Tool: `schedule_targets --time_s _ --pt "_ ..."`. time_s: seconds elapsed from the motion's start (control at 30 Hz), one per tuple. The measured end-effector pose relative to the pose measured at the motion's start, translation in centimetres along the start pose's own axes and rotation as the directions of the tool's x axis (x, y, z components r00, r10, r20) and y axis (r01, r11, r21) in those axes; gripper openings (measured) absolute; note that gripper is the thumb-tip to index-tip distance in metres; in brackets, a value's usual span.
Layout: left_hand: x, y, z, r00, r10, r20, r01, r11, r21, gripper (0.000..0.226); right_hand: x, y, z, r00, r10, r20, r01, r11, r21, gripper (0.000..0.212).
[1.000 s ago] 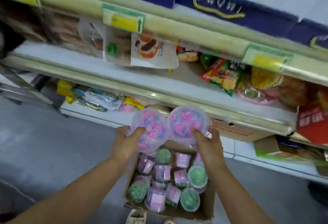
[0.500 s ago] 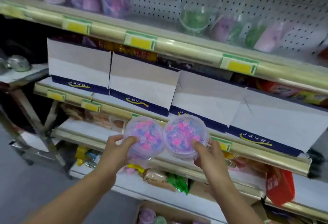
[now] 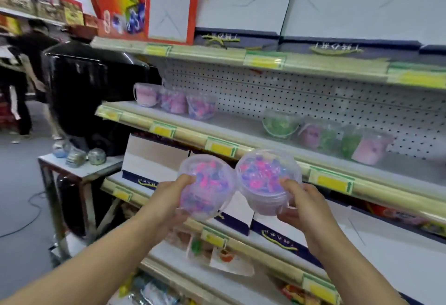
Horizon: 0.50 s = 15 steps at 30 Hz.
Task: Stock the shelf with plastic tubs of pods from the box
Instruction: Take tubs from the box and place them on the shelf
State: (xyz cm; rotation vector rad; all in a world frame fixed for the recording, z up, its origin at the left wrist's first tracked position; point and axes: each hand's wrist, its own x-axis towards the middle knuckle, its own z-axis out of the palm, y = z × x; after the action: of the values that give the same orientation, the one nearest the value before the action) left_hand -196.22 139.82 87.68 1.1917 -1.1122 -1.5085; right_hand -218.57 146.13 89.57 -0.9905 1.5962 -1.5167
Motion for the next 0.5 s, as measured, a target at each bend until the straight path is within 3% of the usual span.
schedule_targets --time_s 0.3,0.5 --pt "8.2 9.3 -1.2 0.993 0.115 0.011 -0.114 0.993 -0.039 0.027 7.7 -7.0 4.2 0.993 -0.099 -0.062 0.097 0.995 -0.034 0.047" --pt "16.2 14.6 -0.6 0.983 0.119 0.14 -0.124 0.992 0.031 0.042 12.9 -9.8 7.4 0.991 -0.064 -0.12 0.063 0.998 -0.014 0.022"
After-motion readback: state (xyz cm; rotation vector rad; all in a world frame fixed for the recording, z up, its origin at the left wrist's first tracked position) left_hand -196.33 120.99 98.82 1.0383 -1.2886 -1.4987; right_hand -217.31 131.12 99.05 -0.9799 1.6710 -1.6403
